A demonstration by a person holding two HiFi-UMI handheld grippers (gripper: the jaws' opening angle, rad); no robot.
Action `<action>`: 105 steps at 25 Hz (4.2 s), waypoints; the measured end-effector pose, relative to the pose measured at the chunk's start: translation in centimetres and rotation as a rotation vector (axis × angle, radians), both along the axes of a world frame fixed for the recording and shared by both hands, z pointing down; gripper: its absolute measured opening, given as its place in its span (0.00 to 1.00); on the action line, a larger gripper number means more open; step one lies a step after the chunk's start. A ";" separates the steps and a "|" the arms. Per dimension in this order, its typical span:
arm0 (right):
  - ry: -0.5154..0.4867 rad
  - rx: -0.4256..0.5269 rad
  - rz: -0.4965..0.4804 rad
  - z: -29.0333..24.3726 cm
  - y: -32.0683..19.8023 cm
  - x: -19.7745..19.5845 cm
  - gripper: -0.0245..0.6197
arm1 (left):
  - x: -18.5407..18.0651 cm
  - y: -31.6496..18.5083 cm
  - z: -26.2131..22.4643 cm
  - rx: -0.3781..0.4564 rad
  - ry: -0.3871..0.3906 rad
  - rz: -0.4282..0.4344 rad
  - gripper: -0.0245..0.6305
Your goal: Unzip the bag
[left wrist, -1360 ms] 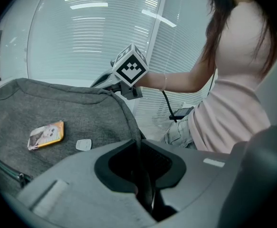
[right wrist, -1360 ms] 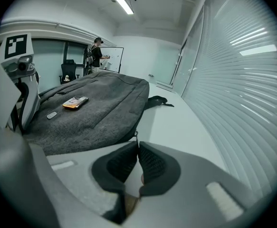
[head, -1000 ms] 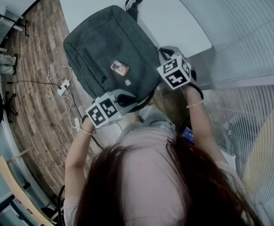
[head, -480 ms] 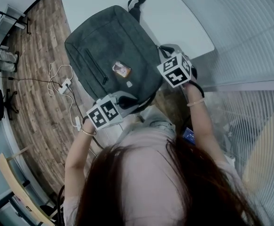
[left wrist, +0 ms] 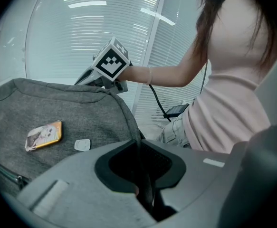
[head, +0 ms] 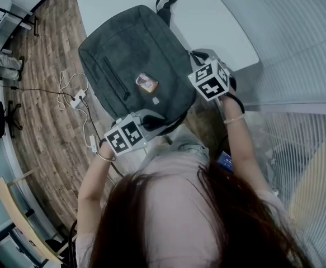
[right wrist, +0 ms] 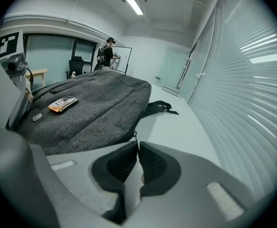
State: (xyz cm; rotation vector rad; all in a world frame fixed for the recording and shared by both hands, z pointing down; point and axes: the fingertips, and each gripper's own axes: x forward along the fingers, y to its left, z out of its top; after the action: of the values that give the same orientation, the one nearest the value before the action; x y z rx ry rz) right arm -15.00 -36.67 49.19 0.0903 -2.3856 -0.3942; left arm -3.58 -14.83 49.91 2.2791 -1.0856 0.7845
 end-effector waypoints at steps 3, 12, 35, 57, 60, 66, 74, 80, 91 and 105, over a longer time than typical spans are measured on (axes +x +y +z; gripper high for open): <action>-0.005 -0.002 -0.006 -0.1 -0.2 -0.3 0.07 | 0.1 0.0 0.0 0.002 -0.003 0.000 0.10; -0.011 -0.006 -0.024 0.2 -0.7 -1.3 0.07 | 0.2 -0.3 0.3 -0.003 0.004 -0.002 0.10; -0.036 -0.006 -0.033 -0.1 -0.9 -1.4 0.08 | 0.4 -0.5 -0.2 -0.018 0.043 -0.031 0.11; -0.082 -0.044 0.039 -1.3 -0.1 1.3 0.09 | 0.4 -0.1 -1.9 0.002 0.100 -0.055 0.13; -0.104 -0.059 0.064 -1.6 0.5 2.1 0.09 | 0.1 0.0 -2.4 0.026 0.099 -0.061 0.12; -0.155 -0.127 0.128 -2.8 1.7 3.6 0.09 | -1.1 0.0 -3.6 0.097 0.094 -0.104 0.12; -0.191 -0.113 0.178 -4.6 4.3 4.8 0.08 | -3.3 0.7 -5.5 0.223 0.091 -0.239 0.10; -0.235 -0.113 0.212 -5.7 6.6 5.1 0.06 | -5.6 1.5 -7.4 0.313 0.109 -0.376 0.10; -0.321 -0.119 0.232 -8.0 12.5 5.4 0.05 | -9.7 5.1 -10.2 0.441 0.081 -0.587 0.08; -0.464 -0.090 0.245 -11.9 20.3 6.3 0.05 | -12.6 11.9 -13.5 0.571 0.016 -0.732 0.05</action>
State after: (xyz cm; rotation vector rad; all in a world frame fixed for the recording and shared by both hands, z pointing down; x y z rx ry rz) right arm -8.69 -16.38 37.28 0.4735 -2.7979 -0.1592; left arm -16.23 -2.94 36.44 2.0067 -2.1589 0.1609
